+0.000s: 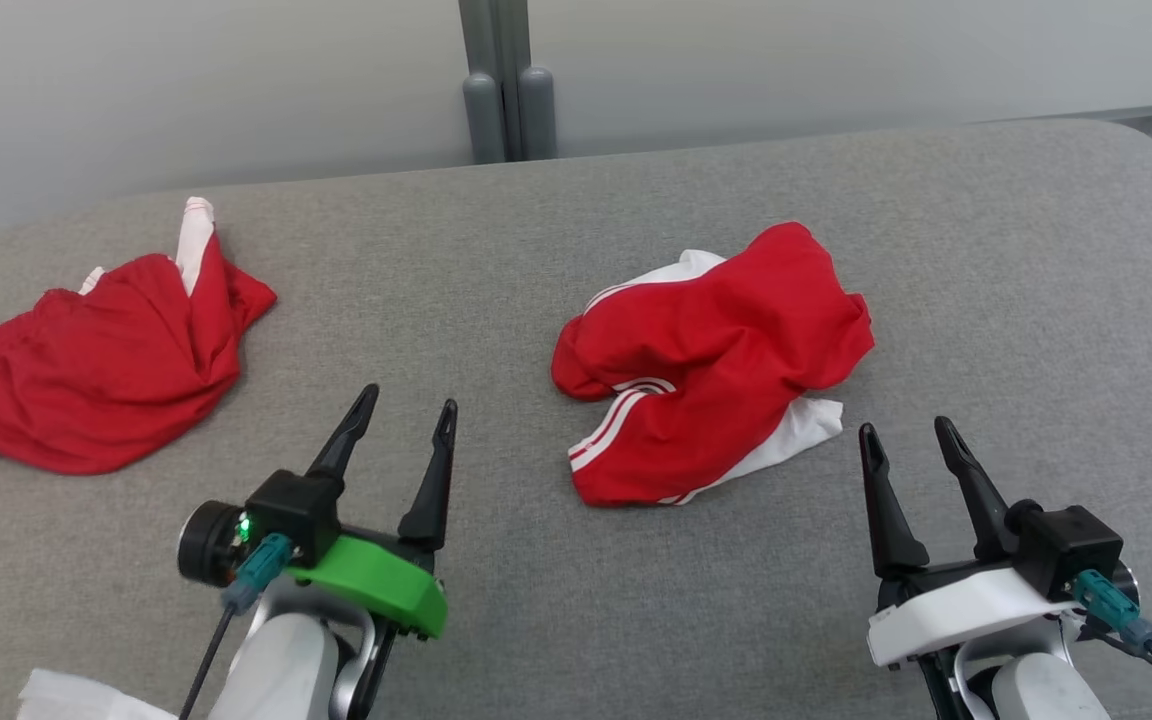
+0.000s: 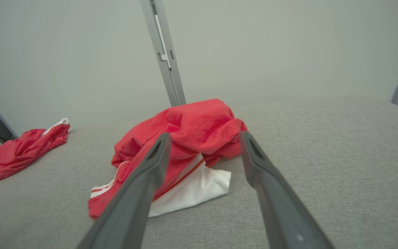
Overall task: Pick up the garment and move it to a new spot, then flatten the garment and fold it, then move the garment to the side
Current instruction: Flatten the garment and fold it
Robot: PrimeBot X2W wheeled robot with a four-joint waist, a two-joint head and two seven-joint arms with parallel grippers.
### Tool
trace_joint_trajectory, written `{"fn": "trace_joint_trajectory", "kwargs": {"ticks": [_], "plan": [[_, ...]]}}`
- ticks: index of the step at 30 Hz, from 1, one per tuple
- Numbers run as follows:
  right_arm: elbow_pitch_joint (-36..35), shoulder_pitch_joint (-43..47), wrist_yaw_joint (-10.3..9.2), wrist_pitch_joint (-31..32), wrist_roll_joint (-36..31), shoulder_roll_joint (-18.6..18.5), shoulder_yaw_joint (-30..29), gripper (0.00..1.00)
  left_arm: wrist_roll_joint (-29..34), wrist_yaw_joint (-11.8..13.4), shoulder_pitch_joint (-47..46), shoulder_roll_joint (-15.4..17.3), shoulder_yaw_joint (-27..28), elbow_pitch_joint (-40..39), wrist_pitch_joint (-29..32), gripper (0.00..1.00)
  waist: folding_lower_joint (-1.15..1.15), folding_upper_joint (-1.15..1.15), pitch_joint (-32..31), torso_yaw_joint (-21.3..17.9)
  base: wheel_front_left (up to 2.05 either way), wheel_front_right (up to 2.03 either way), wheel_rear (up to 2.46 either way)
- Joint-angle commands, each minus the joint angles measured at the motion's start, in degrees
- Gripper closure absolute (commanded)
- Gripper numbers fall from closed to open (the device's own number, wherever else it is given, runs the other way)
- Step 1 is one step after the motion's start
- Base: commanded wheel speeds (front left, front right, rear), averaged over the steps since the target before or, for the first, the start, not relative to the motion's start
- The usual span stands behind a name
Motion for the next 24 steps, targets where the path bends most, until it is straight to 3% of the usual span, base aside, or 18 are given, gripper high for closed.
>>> {"fn": "trace_joint_trajectory", "kwargs": {"ticks": [1,11,24], "plan": [[-0.03,-1.04,0.0,-0.18,0.48,-0.14,0.02,0.0,-0.43,-0.27,-2.14,0.39,-1.63,1.15,-0.03,0.0,0.0,0.0,1.97,-2.38,0.0,0.0,0.0],[-0.06,-2.84,0.0,-0.18,2.19,-0.13,-0.03,0.0,-4.71,-0.24,-12.18,2.41,-15.39,13.02,0.37,0.0,0.0,0.0,5.35,-8.94,0.0,0.0,0.0],[-0.59,-4.21,0.0,-0.18,3.55,-0.1,-0.17,0.0,-10.82,-0.23,-18.45,1.97,-22.33,28.74,0.42,0.0,0.0,0.0,8.5,-12.27,0.0,0.0,0.0]]}}
